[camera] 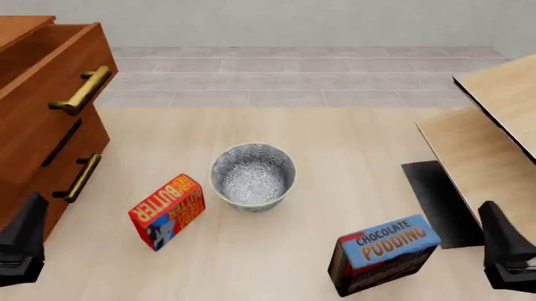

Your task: Close the top drawer of the cabinet.

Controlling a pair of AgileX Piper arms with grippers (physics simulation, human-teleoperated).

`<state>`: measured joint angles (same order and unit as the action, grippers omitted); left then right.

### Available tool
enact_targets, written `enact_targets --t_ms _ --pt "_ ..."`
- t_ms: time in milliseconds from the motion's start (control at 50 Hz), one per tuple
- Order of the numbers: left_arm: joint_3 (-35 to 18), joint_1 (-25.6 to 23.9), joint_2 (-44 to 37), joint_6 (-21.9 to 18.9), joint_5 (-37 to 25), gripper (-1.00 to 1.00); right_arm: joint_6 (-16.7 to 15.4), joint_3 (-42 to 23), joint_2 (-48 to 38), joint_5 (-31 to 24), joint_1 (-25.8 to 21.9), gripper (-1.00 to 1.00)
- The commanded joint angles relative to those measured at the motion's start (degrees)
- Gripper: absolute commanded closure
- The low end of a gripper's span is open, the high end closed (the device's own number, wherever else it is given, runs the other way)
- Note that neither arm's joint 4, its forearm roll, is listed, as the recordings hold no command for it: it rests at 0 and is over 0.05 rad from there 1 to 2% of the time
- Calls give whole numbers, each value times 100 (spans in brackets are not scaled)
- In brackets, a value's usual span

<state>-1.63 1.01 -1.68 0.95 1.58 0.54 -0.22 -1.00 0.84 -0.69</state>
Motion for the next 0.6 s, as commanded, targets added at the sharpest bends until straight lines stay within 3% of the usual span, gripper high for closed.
enact_targets --t_ms 20,40,360,480,600 --pt "142 -21 115 -68 -125 -100 -75 8 11 -42 58 -100" --pt "140 -46 134 -107 -122 -100 -245 11 34 -45 141 -100" --pt "143 -59 139 -149 -123 -100 -112 18 -184 113 213 -100" --pt "63 -181 166 -617 -18 -100 -77 20 -168 78 234 -100" --pt "-15 -124 163 -786 -20 -100 -192 19 78 -81 -6 -100"
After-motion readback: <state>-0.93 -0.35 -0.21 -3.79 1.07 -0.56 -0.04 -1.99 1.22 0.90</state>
